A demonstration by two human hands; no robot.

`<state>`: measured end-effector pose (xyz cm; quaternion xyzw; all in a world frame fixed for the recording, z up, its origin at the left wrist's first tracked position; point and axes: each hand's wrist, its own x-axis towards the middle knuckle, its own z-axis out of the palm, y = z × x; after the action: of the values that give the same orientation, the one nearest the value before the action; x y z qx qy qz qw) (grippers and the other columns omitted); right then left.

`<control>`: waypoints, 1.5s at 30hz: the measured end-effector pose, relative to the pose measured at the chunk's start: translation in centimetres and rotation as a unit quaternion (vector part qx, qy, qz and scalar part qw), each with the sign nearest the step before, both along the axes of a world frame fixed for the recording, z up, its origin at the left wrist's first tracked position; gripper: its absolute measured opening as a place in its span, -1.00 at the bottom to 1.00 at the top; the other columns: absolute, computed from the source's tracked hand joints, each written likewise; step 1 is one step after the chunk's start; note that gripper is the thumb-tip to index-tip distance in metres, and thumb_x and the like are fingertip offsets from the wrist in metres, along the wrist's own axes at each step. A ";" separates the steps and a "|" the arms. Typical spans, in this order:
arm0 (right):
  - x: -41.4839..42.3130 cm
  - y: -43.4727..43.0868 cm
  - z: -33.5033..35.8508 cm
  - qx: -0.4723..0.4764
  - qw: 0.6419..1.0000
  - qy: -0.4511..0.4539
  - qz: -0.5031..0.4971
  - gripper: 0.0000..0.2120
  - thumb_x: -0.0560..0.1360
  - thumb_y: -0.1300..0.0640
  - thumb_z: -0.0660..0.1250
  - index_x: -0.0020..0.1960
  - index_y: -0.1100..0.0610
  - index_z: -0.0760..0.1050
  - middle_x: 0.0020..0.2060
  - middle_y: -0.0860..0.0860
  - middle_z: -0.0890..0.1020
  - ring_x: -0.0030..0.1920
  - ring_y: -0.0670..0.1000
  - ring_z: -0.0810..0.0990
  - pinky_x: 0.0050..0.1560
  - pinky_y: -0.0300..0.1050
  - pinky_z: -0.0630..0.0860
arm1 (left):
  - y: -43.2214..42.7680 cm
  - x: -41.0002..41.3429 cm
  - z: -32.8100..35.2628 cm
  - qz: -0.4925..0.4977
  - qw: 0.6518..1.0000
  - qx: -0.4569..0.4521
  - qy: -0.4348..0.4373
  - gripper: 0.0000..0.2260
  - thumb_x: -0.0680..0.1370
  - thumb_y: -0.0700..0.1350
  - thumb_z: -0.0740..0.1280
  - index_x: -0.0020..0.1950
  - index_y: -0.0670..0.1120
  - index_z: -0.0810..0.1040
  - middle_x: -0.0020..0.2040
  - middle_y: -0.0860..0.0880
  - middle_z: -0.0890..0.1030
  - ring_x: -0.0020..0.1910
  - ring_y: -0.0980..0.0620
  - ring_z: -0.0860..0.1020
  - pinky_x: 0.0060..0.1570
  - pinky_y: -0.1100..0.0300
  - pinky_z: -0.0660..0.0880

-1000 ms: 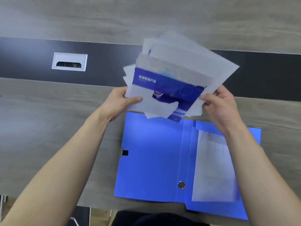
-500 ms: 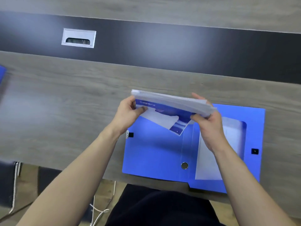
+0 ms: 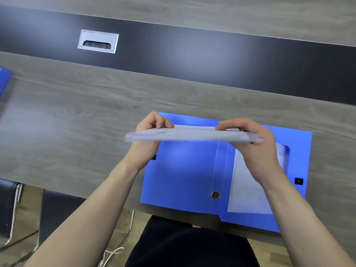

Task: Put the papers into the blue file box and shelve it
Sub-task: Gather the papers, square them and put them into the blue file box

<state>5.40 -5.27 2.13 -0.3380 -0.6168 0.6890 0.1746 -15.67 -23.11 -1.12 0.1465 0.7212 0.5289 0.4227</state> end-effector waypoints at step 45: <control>0.0 -5.6 -6.2 -0.062 0.955 -0.267 -0.112 -0.84 0.66 0.21 0.16 0.17 0.07 0.47 -0.09 -0.01 0.56 -0.14 0.06 0.51 -0.21 -0.17 0.47 | -0.9 3.6 -1.4 0.041 0.991 -0.072 -0.103 -0.72 0.66 -0.07 0.32 0.37 0.04 0.56 0.30 -0.09 0.69 0.28 -0.22 0.66 0.34 -0.27 0.55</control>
<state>5.37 -10.89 -4.02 -0.5867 -0.5550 0.5867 0.0587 -12.04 -24.04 -2.51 0.0307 0.7154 0.5044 0.4826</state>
